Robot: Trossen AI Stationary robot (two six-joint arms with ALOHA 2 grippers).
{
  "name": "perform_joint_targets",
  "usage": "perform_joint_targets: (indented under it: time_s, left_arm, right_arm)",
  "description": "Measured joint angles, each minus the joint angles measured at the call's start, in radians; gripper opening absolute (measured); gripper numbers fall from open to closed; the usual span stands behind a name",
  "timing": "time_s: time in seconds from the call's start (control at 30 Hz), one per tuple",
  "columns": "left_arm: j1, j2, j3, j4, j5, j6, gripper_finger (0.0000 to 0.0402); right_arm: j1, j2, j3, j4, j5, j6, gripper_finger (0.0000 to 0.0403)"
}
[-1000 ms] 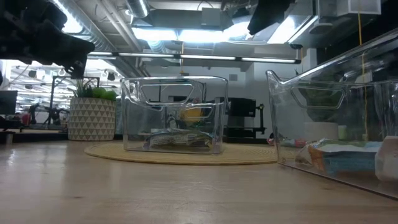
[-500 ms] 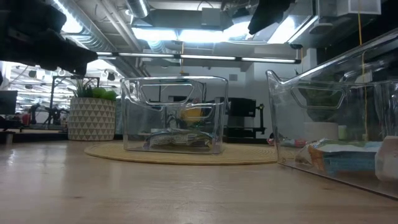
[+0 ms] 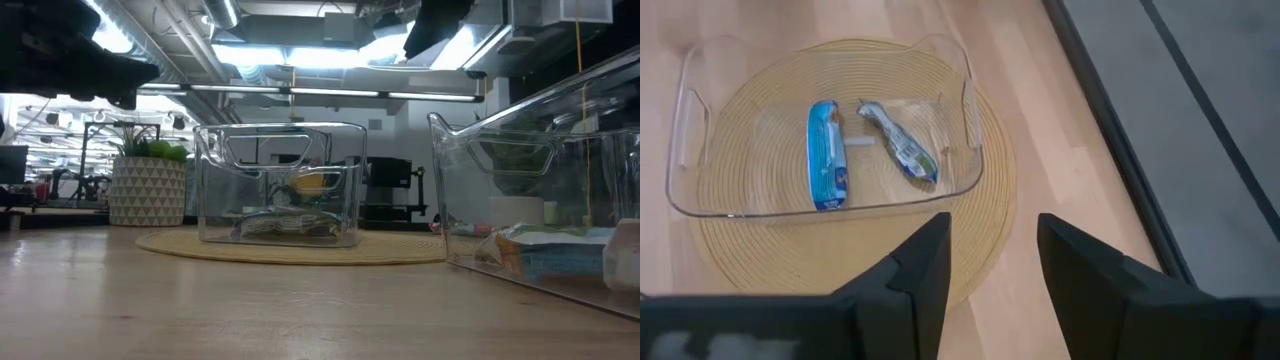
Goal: Pick and place Granola Bars by type
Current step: Put the red granola bar pack into the bottom right transparent bin
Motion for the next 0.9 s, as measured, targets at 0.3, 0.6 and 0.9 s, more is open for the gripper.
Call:
perform_joint_targets:
  time_s: [0.3, 0.6, 0.9]
  left_arm:
    - [0.000, 0.000, 0.000, 0.003, -0.043, 0.016, 0.0002]
    - [0.000, 0.010, 0.000, 0.003, -0.038, -0.012, 0.0002]
    - [0.000, 0.010, 0.000, 0.003, -0.037, -0.019, 0.0002]
  right_arm:
    - [0.000, 0.000, 0.000, -0.012, 0.000, 0.000, 0.0154]
    - [-0.067, 0.013, 0.000, -0.053, -0.082, 0.083, 0.0154]
    - [-0.246, 0.098, -0.001, -0.202, -0.124, 0.072, 0.0178]
